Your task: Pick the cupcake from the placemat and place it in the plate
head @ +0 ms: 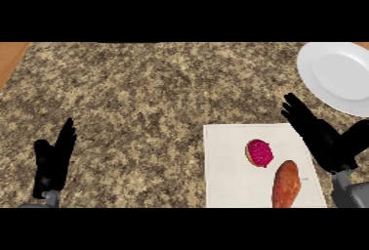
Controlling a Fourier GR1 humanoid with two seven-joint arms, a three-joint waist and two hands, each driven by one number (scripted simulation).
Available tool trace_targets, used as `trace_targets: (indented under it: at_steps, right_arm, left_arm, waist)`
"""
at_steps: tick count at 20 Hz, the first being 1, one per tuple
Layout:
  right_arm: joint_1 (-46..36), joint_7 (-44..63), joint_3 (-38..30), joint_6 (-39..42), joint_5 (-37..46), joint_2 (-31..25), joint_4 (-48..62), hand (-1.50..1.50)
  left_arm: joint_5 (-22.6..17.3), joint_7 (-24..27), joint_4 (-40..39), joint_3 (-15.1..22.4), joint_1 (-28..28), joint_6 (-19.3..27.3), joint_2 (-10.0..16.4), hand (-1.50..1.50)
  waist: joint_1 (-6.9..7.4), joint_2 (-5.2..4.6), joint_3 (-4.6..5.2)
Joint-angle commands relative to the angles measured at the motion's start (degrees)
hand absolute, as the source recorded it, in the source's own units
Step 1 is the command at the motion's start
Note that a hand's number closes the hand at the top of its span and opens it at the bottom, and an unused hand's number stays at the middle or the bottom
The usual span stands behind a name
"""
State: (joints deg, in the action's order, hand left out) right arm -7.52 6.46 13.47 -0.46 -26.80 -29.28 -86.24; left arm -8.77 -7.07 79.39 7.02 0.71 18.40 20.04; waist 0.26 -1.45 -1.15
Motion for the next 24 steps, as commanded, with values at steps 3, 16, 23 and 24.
trace_targets:
  at_steps: [3,16,23,24]
  right_arm:
    - [-4.9,-3.6,-8.9,-3.4,1.0,-3.4,-3.5,1.50]
    - [8.8,-20.9,-19.3,-22.9,15.2,-1.0,-8.0,-1.50]
    - [14.2,-6.1,-15.2,-15.5,22.4,-13.7,-16.2,-1.50]
    - [15.2,-4.5,-13.2,-13.8,23.3,-14.7,-16.5,-1.50]
  left_arm:
    - [-1.7,-0.7,-1.0,1.3,1.1,-3.4,-1.5,0.00]
    - [-6.9,-5.0,6.9,4.4,3.1,-9.7,-5.4,0.00]
    - [-5.0,-1.7,1.2,4.0,1.9,-9.6,-7.3,0.00]
    - [-4.9,-3.9,2.9,4.2,0.8,-8.9,-7.3,0.00]
  waist:
    - [-0.77,1.62,1.21]
    - [-0.86,1.69,1.12]
    - [-0.88,1.50,1.31]
    - [-0.79,1.51,1.29]
